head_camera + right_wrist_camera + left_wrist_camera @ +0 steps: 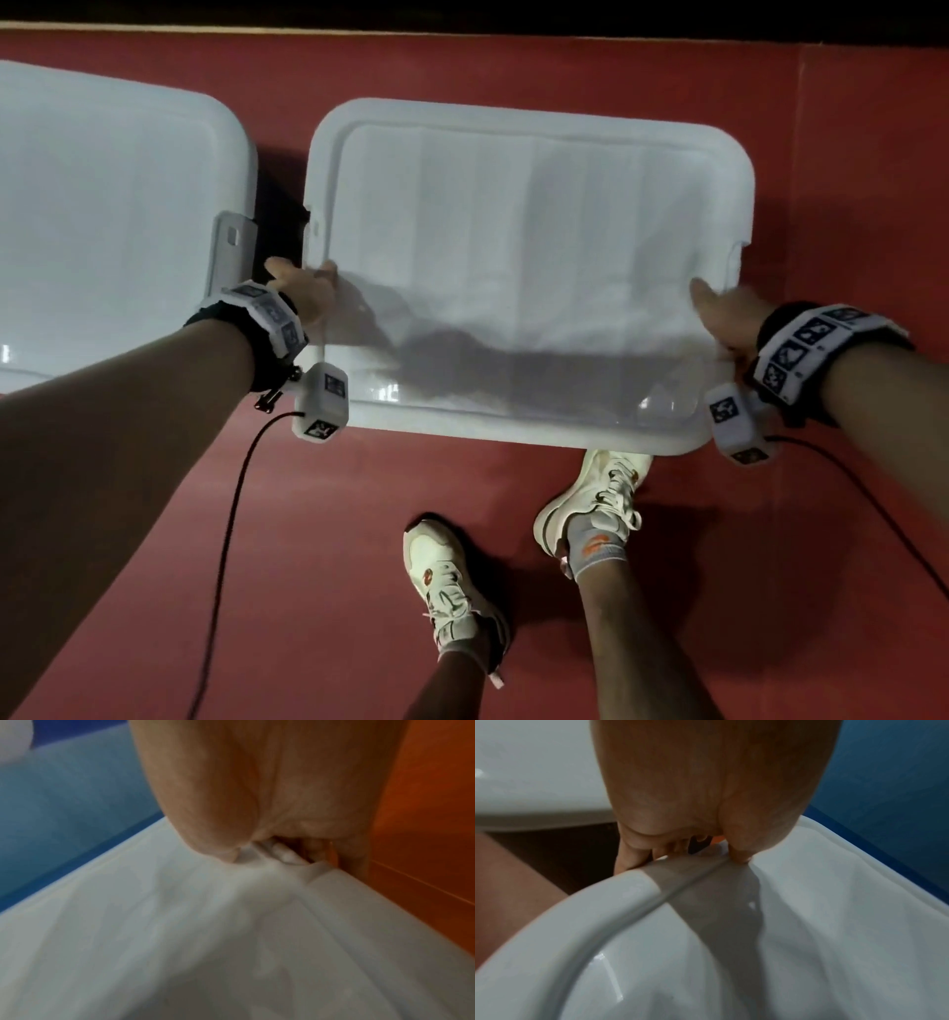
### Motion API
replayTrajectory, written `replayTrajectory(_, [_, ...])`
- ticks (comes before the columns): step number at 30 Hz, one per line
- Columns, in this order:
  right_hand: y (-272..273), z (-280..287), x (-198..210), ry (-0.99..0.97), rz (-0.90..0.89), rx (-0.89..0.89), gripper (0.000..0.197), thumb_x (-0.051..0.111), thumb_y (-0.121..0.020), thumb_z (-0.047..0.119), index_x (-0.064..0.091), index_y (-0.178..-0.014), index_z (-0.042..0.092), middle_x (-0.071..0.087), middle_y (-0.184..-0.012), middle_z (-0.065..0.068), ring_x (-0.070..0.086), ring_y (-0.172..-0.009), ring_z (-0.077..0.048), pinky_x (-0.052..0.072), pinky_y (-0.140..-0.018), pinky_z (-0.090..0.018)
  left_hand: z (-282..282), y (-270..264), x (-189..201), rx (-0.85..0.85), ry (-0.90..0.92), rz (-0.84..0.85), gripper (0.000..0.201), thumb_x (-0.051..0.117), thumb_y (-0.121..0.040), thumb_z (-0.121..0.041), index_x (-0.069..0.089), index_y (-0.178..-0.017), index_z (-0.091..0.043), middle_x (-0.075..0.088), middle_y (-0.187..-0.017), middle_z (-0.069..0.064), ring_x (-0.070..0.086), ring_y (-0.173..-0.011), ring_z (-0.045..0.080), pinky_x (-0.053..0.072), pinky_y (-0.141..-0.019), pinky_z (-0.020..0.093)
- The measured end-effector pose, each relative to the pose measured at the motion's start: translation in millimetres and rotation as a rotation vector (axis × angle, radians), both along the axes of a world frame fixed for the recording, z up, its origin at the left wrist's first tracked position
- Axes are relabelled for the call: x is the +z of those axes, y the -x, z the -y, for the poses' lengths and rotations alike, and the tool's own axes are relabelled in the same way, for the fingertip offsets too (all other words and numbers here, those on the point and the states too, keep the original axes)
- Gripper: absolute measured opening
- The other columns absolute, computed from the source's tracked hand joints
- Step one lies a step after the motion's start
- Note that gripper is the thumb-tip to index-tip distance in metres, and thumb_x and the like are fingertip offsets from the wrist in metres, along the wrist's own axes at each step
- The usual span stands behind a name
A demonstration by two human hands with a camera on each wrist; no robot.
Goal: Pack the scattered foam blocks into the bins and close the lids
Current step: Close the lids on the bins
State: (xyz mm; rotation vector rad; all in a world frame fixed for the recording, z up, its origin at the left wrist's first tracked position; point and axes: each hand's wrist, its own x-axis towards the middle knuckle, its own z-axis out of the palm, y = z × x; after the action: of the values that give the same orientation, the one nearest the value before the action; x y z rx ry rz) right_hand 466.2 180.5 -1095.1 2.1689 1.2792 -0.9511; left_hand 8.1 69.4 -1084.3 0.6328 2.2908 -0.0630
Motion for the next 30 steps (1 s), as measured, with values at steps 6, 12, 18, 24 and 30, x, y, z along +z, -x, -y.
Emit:
replayTrajectory(6, [3, 6, 7, 0.102, 0.050, 0.117, 0.052, 0.036, -0.106, 0.027, 0.030, -0.147, -0.004, 0.041, -0.143, -0.034, 0.043, -0.131, -0.047, 0.038, -0.105, -0.047, -7, 14, -14, 0.007, 0.091, -0.014, 0.088, 0.045, -0.080, -0.072, 0.047, -0.131, 0.000, 0.058, -0.123, 0.029, 0.058, -0.111, 0.046, 0.047, -0.098, 0.049])
replayTrajectory(12, [-13, -6, 8, 0.113, -0.006, -0.030, 0.103, 0.037, -0.079, 0.084, 0.058, -0.126, -0.006, 0.062, -0.116, -0.030, 0.064, -0.105, -0.041, 0.049, -0.092, -0.043, -18, 10, 8, -0.070, 0.163, -0.089, 0.073, 0.056, -0.077, -0.066, 0.051, -0.120, -0.007, 0.062, -0.113, 0.025, 0.061, -0.102, 0.043, 0.051, -0.094, 0.048])
replayTrajectory(18, [-20, 2, 23, 0.080, -0.064, -0.183, 0.084, 0.063, -0.073, 0.077, 0.062, -0.104, -0.001, 0.067, -0.094, -0.017, 0.066, -0.084, -0.034, 0.052, -0.074, -0.038, -13, -13, 15, -0.042, 0.095, -0.090, 0.050, 0.052, -0.098, -0.036, 0.037, -0.128, 0.002, 0.053, -0.126, 0.032, 0.052, -0.118, 0.047, 0.037, -0.100, 0.049])
replayTrajectory(24, [-23, 8, 6, 0.056, -0.069, -0.194, 0.127, 0.044, -0.037, 0.105, 0.063, -0.111, 0.004, 0.069, -0.106, -0.018, 0.067, -0.093, -0.038, 0.055, -0.090, -0.049, -12, -4, 14, -0.068, 0.097, -0.063, 0.049, 0.051, -0.098, -0.038, 0.037, -0.130, -0.003, 0.054, -0.125, 0.030, 0.053, -0.117, 0.047, 0.039, -0.101, 0.050])
replayTrajectory(30, [6, 1, 24, 0.107, 0.000, -0.174, 0.091, 0.041, -0.089, 0.074, 0.049, -0.137, -0.003, 0.057, -0.133, -0.025, 0.056, -0.121, -0.040, 0.043, -0.101, -0.038, -11, -21, 17, -0.012, 0.020, -0.100, 0.044, 0.047, -0.100, -0.027, 0.035, -0.134, -0.001, 0.054, -0.125, 0.032, 0.054, -0.116, 0.046, 0.039, -0.096, 0.048])
